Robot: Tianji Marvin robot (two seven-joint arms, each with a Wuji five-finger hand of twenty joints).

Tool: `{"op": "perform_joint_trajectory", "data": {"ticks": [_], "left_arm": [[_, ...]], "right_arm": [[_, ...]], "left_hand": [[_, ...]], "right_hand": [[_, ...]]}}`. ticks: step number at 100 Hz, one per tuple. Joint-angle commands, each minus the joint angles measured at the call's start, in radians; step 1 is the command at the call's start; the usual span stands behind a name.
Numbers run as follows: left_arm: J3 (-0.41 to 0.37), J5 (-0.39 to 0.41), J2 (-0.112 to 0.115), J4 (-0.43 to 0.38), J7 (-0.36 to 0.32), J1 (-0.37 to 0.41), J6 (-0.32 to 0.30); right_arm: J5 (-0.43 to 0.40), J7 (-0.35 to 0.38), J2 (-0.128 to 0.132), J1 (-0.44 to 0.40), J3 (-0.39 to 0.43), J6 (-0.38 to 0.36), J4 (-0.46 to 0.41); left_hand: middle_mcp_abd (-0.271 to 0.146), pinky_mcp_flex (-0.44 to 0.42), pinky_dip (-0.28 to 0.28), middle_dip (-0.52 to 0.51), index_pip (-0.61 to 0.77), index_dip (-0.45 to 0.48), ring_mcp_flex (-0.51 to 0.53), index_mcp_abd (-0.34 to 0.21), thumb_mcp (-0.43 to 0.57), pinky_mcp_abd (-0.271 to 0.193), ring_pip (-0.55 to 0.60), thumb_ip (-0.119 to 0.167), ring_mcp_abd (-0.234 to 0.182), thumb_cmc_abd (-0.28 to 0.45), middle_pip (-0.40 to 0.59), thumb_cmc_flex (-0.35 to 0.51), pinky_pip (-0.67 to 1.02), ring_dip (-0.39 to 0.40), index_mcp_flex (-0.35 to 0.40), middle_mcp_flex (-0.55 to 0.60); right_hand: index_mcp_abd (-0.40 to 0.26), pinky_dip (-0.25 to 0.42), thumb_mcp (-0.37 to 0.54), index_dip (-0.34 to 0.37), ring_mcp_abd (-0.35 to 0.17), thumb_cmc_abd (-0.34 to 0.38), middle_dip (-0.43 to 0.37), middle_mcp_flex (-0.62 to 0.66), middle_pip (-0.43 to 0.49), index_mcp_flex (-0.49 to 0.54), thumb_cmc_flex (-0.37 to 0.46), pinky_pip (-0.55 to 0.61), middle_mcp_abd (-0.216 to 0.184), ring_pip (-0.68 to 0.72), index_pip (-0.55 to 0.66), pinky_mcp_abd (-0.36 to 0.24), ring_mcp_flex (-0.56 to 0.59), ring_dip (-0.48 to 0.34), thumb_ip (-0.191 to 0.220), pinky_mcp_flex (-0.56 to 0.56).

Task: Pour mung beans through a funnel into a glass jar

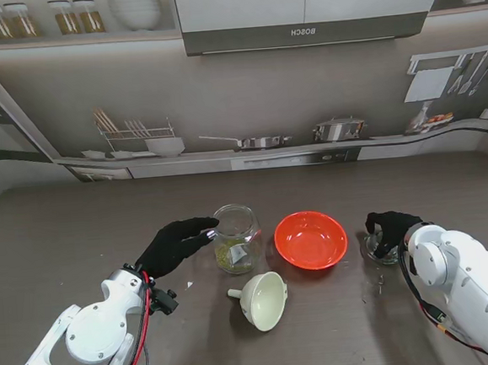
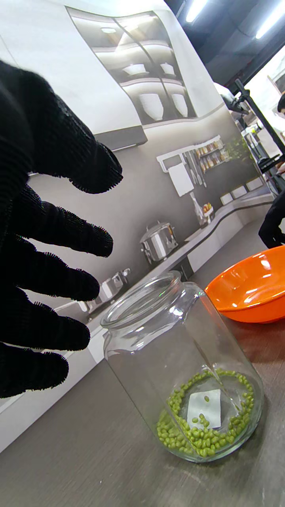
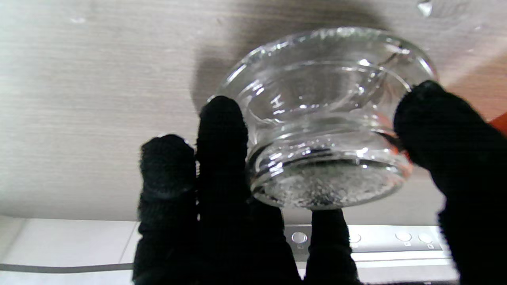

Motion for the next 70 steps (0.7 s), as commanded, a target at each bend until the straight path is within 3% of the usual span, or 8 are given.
{"op": "perform_joint_trajectory", "data": {"ticks": [1,22,32,43,53,70], "left_arm": [[0.000,-0.003,-0.001,-0.004,-0.021,0.003,0.002],[0.000,-0.002,-0.001,-0.004,-0.021,0.003,0.003],[0.000,-0.003,-0.001,-0.003,-0.021,0.002,0.002],[0.000,-0.003,0.000,-0.002,-0.023,0.002,0.002],[0.000,-0.004,0.000,-0.003,-0.025,0.002,0.004],[0.000,-0.003,0.000,-0.003,-0.026,0.002,0.004]], "right_arm": [[0.012,0.025,-0.009,-0.017,-0.018,-0.002,0.035],[0.055,0.028,-0.010,-0.005,-0.042,-0.014,0.079],[0.068,0.034,-0.009,0.002,-0.055,-0.028,0.100],[0.079,0.046,-0.008,0.005,-0.061,-0.031,0.108],[0.089,0.061,-0.005,0.009,-0.069,-0.038,0.119],[0.109,0.072,-0.003,0.020,-0.085,-0.048,0.147]], "left_hand": [[-0.002,0.001,0.011,0.003,0.004,0.005,0.012,0.008,0.011,-0.001,0.016,0.030,0.002,-0.004,-0.001,-0.038,-0.018,0.013,0.019,0.001],[-0.004,0.001,0.011,0.003,0.005,0.006,0.011,0.008,0.014,-0.002,0.016,0.029,0.001,-0.004,-0.002,-0.041,-0.017,0.013,0.023,-0.001],[-0.002,0.001,0.011,0.003,0.006,0.006,0.012,0.007,0.015,-0.001,0.016,0.029,0.002,-0.004,-0.002,-0.041,-0.017,0.013,0.025,0.000],[-0.004,0.001,0.011,0.003,0.006,0.006,0.012,0.009,0.016,-0.002,0.016,0.029,0.001,-0.004,-0.002,-0.042,-0.018,0.013,0.024,0.000],[-0.004,0.001,0.011,0.003,0.005,0.006,0.011,0.007,0.016,-0.002,0.016,0.028,0.001,-0.004,-0.002,-0.042,-0.018,0.013,0.022,-0.001],[-0.002,0.000,0.011,0.003,0.006,0.006,0.011,0.008,0.016,-0.002,0.016,0.028,0.001,-0.004,-0.002,-0.042,-0.018,0.013,0.024,-0.001]], "right_hand": [[-0.006,-0.016,0.127,0.037,-0.048,0.048,0.046,0.110,0.094,0.125,0.114,0.008,-0.084,-0.024,0.121,0.016,0.050,-0.011,0.062,0.028],[0.022,-0.034,0.163,0.041,-0.073,0.061,0.099,0.222,0.160,0.191,0.173,0.012,-0.113,0.000,0.185,0.016,0.139,0.001,0.064,0.092],[0.035,-0.048,0.169,0.036,-0.098,-0.006,0.154,0.294,0.191,0.214,0.227,0.029,-0.133,0.023,0.221,0.012,0.190,0.021,-0.059,0.131],[0.040,-0.050,0.169,0.030,-0.113,-0.027,0.183,0.336,0.218,0.225,0.268,0.037,-0.148,0.042,0.239,0.009,0.223,0.035,-0.103,0.156],[0.045,-0.056,0.169,-0.075,-0.123,-0.028,0.197,0.372,0.225,0.223,0.293,0.042,-0.156,0.037,0.294,0.004,0.248,0.046,-0.116,0.175],[0.049,-0.061,0.170,-0.143,-0.158,0.036,0.217,0.413,0.246,0.241,0.316,0.049,-0.160,0.110,0.361,-0.006,0.259,0.084,-0.106,0.207]]}}
